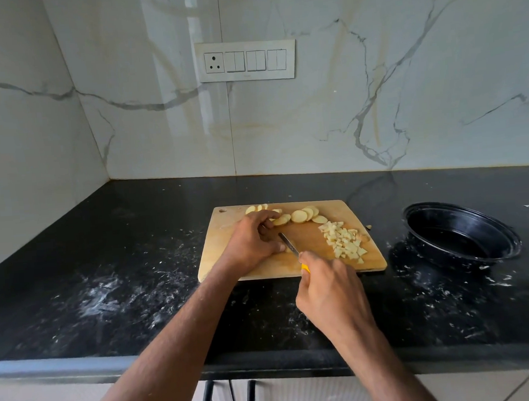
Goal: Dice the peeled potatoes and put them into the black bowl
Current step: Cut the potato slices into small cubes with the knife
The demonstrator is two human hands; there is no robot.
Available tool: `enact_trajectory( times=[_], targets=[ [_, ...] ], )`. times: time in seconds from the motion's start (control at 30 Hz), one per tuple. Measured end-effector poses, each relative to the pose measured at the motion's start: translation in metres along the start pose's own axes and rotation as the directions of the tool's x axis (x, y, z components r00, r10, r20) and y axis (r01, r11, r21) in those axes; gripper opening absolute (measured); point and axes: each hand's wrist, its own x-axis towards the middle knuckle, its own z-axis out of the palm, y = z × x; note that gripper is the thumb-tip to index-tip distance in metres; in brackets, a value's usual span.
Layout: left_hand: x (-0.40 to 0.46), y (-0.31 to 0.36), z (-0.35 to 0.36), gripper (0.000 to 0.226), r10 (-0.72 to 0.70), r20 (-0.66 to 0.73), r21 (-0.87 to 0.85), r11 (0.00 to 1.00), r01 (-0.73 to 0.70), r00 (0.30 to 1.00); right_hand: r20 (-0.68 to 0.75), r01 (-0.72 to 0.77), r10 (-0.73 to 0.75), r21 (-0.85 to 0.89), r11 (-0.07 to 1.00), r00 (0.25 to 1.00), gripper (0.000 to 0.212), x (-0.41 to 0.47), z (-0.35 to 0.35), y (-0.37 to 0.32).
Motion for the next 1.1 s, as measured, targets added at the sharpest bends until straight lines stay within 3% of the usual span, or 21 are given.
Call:
enact_trajectory(
  times=[0.1, 0.3, 0.43, 0.8, 1.1],
  targets=[
    [0.003, 0.001, -0.002, 0.067, -0.004, 0.046, 0.019, 1.000, 0.003, 0.999, 0.022, -0.002, 0.002, -0.007, 1.000, 1.000, 0.030, 0.005, -0.001, 0.001],
    [0.003, 0.004, -0.003, 0.028, 0.032, 0.092, 0.021, 0.999, -0.034, 0.995, 0.063, 0.003, -0.005, 0.022, 1.000, 0.998, 0.029, 0.013, -0.004, 0.003],
    [0.002, 0.003, -0.002, 0.026, 0.043, 0.067, 0.019, 0.999, -0.044, 0.997, 0.047, 0.013, -0.014, 0.022, 1.000, 0.999, 0.026, 0.007, -0.004, 0.000],
    [0.009, 0.011, -0.008, 0.021, -0.022, 0.198, 0.092, 0.996, 0.004, 0.980, 0.077, 0.018, -0.021, 0.028, 0.999, 0.997, 0.035, 0.001, -0.007, -0.005],
    [0.003, 0.009, -0.008, 0.021, -0.015, 0.183, 0.069, 0.998, 0.002, 0.983, 0.032, -0.031, 0.029, 0.062, 0.998, 0.999, 0.016, -0.023, -0.018, 0.016]
  ],
)
